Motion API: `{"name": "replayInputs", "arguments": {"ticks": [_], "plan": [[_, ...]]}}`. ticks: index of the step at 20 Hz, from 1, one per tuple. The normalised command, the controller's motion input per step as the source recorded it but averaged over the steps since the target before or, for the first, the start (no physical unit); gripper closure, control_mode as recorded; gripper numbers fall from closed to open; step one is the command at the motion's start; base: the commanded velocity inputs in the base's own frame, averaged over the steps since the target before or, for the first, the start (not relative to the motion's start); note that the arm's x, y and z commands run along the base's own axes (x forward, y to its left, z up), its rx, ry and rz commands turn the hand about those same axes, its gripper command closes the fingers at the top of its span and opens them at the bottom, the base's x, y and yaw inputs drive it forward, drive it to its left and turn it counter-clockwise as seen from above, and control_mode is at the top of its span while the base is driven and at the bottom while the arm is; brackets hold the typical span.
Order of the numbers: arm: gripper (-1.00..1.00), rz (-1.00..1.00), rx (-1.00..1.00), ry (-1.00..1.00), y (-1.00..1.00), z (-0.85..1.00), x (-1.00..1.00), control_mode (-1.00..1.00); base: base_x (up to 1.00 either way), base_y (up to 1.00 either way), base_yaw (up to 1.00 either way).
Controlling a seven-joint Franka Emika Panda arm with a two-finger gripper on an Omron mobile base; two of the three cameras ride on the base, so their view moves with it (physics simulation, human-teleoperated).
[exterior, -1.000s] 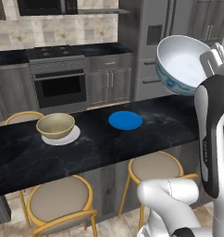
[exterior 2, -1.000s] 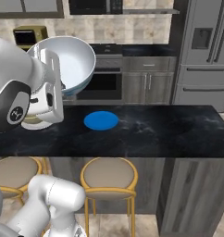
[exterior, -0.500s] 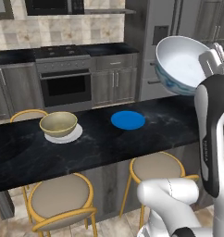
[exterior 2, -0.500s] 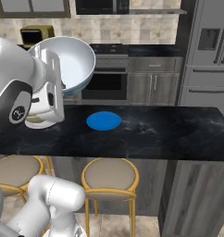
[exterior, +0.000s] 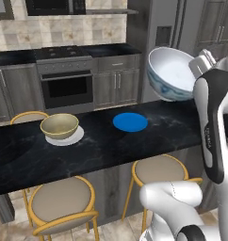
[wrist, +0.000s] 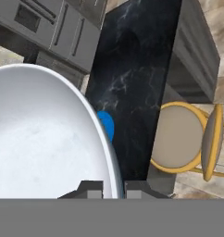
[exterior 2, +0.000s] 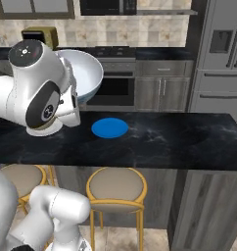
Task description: Move the bowls from the cabinet to the plates on the dining table.
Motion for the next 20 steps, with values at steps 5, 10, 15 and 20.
{"name": "replayInputs", "arguments": {"ticks": [5, 10, 15, 20], "plan": [[1.00, 0.04, -0.09, 0.18, 0.00, -0.30, 0.49, -1.00, 0.00, 0.00, 0.00], [1.00, 0.03, -0.11, 0.19, 0.00, -0.30, 0.50, -1.00, 0.00, 0.00, 0.00], [1.00, 0.04, -0.09, 0.13, 0.00, -0.41, 0.56, -1.00, 0.00, 0.00, 0.00], [1.00, 0.07, -0.05, 0.05, 0.01, -0.46, 0.55, -1.00, 0.00, 0.00, 0.00]]}}
